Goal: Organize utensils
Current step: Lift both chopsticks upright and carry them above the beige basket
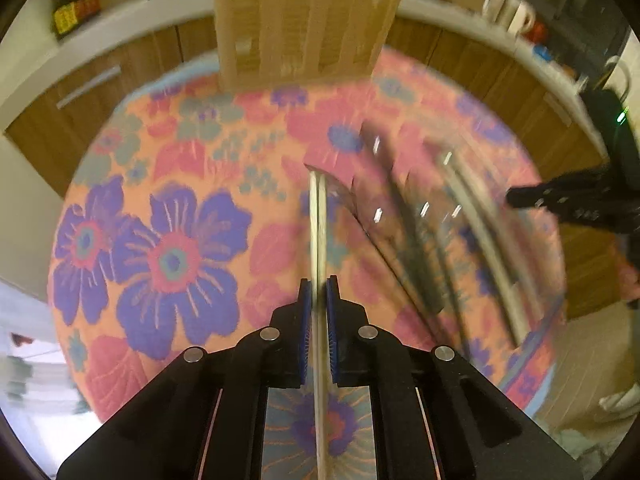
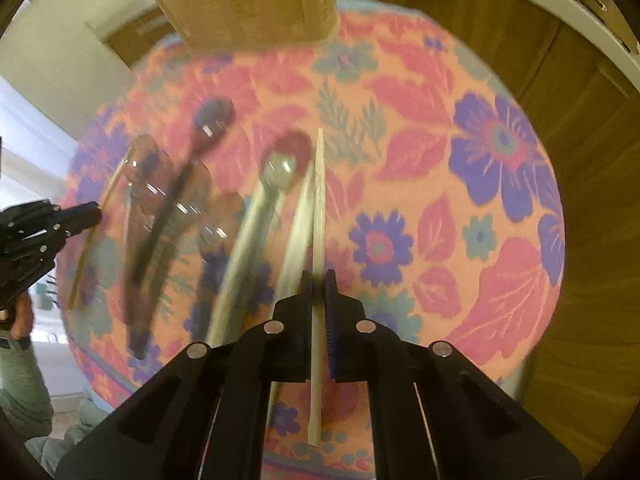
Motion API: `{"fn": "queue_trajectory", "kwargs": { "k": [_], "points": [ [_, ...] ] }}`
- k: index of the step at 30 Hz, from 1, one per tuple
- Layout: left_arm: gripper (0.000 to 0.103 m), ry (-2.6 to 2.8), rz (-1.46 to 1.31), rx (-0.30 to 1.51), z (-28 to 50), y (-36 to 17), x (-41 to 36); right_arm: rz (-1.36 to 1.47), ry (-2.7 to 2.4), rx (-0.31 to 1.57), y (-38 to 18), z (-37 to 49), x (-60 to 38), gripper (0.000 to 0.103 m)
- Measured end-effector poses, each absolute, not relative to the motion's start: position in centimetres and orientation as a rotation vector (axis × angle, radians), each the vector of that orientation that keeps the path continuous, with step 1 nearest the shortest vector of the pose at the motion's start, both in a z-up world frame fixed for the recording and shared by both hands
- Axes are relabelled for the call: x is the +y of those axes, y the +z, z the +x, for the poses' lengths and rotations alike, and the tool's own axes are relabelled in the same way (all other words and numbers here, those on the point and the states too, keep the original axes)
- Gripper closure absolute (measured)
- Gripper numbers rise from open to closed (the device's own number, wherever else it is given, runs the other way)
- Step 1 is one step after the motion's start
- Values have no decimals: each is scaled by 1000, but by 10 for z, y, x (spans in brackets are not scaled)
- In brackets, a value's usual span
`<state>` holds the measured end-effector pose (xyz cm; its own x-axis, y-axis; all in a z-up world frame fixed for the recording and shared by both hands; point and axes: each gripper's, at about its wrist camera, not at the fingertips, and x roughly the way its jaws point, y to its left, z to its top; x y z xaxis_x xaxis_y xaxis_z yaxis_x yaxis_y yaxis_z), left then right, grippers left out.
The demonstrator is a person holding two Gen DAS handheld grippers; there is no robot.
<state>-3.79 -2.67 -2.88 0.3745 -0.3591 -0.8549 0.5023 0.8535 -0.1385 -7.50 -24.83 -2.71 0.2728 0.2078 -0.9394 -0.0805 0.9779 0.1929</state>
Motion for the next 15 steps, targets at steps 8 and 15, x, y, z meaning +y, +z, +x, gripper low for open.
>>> {"fn": "queue_trajectory", "kwargs": {
  "k": [8,15],
  "points": [
    [101,-619,-46,923,-24,10,-7,124,287,1091,16,-68,-239,99],
    [100,-523,-96,1032,-2,-14,14,139,305,1072,11,-64,-236,99]
  ]
}}
